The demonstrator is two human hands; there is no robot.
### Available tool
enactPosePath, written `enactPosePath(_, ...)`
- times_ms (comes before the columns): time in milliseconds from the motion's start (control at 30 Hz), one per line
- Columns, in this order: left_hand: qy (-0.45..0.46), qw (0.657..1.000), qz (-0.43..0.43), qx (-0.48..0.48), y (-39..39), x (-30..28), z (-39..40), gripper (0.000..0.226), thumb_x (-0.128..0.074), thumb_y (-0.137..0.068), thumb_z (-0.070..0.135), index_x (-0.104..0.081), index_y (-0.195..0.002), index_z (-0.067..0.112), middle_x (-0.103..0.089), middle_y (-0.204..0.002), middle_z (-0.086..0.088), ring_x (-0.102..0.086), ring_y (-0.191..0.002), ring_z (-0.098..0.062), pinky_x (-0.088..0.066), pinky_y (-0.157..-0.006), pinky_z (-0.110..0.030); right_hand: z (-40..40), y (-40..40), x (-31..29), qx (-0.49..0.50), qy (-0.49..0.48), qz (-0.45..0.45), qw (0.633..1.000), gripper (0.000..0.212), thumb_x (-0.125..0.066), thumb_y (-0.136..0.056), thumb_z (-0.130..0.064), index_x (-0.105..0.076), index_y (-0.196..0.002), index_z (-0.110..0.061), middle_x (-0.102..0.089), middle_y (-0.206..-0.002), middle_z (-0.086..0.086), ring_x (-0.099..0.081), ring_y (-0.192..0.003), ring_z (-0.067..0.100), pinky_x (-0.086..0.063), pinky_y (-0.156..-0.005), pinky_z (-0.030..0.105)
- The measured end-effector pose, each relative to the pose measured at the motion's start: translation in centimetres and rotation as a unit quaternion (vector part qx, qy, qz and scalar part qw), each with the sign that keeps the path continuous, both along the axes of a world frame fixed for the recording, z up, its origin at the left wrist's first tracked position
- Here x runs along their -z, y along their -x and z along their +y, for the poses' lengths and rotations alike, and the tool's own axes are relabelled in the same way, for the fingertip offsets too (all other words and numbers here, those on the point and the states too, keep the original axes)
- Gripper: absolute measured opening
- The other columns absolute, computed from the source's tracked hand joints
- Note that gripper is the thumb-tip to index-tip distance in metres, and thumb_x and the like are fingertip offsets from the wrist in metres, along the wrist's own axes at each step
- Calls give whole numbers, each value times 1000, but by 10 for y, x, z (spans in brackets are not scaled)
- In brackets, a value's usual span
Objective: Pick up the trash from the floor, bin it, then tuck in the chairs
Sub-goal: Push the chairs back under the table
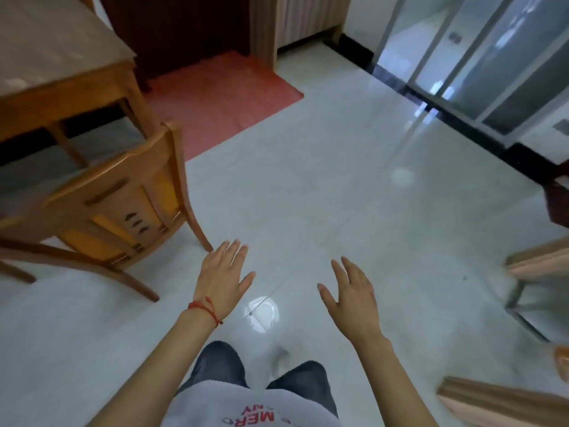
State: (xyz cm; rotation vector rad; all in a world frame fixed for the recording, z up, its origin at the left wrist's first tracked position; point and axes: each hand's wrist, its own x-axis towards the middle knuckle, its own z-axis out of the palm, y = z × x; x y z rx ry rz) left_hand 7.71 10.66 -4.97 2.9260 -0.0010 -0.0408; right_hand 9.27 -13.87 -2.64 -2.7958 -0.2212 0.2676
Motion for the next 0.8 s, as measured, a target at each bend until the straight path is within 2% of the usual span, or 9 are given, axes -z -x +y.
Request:
enactPosePath(133, -19, 994, 14, -105, 26, 0, 21, 51, -62, -77, 37, -61, -113, 0, -65, -114, -20, -62, -104, -37, -51, -82, -48, 31, -24, 3, -115, 1, 5, 993, 73, -23, -85, -58, -41, -137, -11, -38, -146, 14, -36, -134, 31, -28, -109, 41)
enactPosePath(233, -13, 981, 16, -191, 48, -1, 42, 53, -69, -78, 34, -59, -117, 0, -61, -119, -21, -58, -110, -38, -47, -88, -50, 65, -37, 6, -187, -2, 4, 982, 71, -25, -84, -56, -46, -133, -9, -44, -142, 16, -42, -130, 34, -33, -105, 43)
enactPosePath(433, 8, 955, 14, -297, 75, -3, 93, 46, -69, -78, 29, -60, -112, 0, -60, -121, -22, -57, -110, -39, -50, -86, -51, 140, -56, 7, -290, 1, -3, 957, 63, -32, -86, -50, -52, -127, -7, -52, -134, 19, -52, -121, 37, -40, -98, 47)
enactPosePath(667, 11, 923, 9, -384, 71, 2, 151, 56, -50, -81, 38, -54, -123, 1, -57, -125, -21, -53, -117, -38, -44, -92, -50, 218, -80, 2, -354, 13, -13, 935, 57, -45, -92, -45, -38, -139, -15, -33, -149, 12, -33, -137, 30, -24, -111, 40)
enactPosePath(800, 26, 914, -1, -405, 65, 1, 169, 55, -53, -88, 36, -44, -132, 3, -47, -137, -18, -40, -129, -35, -34, -103, -48, 250, -95, -1, -364, 21, -13, 931, 59, -42, -92, -47, -32, -142, -17, -27, -153, 9, -26, -140, 27, -19, -113, 39)
